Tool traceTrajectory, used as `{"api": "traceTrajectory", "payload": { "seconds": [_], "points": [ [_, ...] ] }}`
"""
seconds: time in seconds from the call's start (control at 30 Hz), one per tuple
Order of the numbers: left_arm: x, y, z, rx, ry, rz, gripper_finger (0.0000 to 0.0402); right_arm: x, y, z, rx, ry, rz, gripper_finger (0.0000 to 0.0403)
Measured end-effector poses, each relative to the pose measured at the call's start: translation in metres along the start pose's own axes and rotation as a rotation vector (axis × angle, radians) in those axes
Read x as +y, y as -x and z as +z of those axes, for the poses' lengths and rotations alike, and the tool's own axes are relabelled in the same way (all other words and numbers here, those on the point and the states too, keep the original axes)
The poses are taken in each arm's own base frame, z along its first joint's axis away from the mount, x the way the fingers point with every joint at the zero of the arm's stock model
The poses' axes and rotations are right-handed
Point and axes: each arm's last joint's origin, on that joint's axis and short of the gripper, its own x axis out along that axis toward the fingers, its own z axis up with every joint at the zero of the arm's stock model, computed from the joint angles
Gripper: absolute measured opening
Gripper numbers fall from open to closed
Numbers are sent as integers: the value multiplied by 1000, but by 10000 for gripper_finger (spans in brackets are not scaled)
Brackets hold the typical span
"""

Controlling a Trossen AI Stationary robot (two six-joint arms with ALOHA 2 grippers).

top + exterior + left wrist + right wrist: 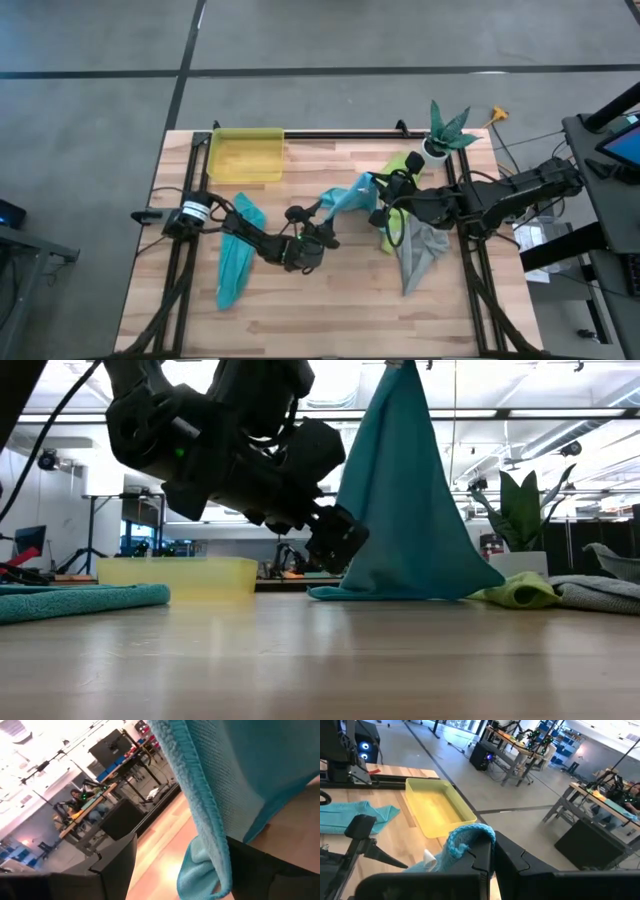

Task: Roll microfiber towels into tight, uniform cylinder then place into a basket
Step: Roll the right light blue towel

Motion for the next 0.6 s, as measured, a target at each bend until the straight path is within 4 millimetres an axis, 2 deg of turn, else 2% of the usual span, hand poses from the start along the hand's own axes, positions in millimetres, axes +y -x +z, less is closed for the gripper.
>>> {"api": "traceTrajectory", "payload": {
  "seconds": [0.17,0.47,0.6],
  "points": [
    [-2,0,1,-15,46,-58,253,0,0,0,1,-7,0,9],
    [-2,-1,1,-14,57,-61,252,0,0,0,1,-6,1,9],
    [-1,-2,0,-13,70,-61,227,0,0,0,1,-6,1,9]
  ]
}}
